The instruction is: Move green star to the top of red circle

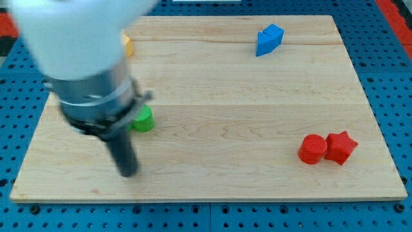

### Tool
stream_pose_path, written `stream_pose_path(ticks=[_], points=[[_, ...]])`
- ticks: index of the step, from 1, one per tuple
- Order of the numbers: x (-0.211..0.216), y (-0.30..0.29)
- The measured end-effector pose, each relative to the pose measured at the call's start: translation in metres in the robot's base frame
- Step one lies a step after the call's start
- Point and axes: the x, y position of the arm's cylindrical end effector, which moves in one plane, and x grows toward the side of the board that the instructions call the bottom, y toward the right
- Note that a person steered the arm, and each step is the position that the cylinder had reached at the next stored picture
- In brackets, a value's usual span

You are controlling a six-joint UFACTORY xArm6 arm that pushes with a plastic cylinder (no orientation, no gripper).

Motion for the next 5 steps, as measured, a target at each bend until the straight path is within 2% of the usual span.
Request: stream_pose_path(ticks=[1, 2, 5], points=[[-0.048, -0.060], [-0.078, -0.073], [-0.075, 0.052]])
